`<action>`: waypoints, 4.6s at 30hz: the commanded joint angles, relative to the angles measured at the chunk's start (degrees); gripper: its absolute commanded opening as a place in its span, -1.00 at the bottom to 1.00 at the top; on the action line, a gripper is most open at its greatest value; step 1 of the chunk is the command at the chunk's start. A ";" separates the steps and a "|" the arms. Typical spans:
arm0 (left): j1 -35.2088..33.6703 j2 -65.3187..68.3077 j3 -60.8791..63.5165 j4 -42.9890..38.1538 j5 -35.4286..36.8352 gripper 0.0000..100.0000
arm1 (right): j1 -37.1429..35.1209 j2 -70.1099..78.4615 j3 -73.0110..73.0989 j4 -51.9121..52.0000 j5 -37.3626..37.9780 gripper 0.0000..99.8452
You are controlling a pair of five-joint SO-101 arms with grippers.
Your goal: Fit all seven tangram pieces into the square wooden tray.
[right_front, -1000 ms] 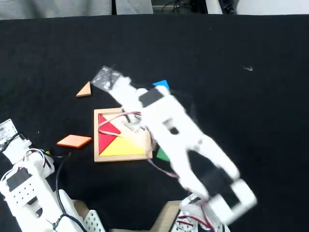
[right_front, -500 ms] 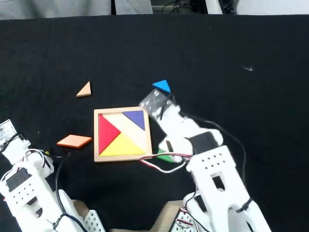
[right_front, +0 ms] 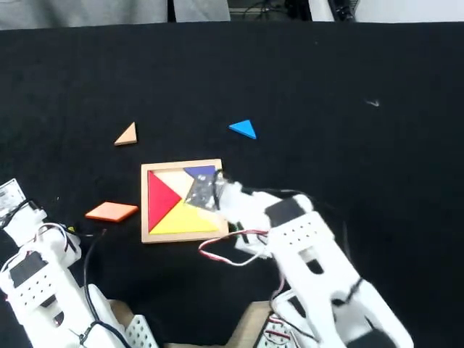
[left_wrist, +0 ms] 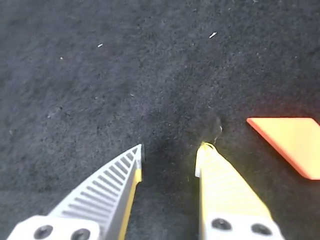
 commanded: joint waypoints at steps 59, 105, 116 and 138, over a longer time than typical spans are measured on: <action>0.84 -0.79 -1.10 -0.62 0.44 -0.62 | -12.84 66.15 -76.97 10.11 -30.42 -0.98; 0.84 -0.79 -1.10 -0.70 0.44 -0.62 | -14.68 63.69 -78.73 14.68 -30.07 -0.87; 0.84 -0.79 -1.10 -0.70 0.44 -0.62 | -2.37 46.90 -74.42 19.16 -30.24 -0.98; 4.62 -0.79 -0.48 -0.26 -3.43 -0.62 | 20.75 13.32 -8.48 -23.82 -30.33 -0.98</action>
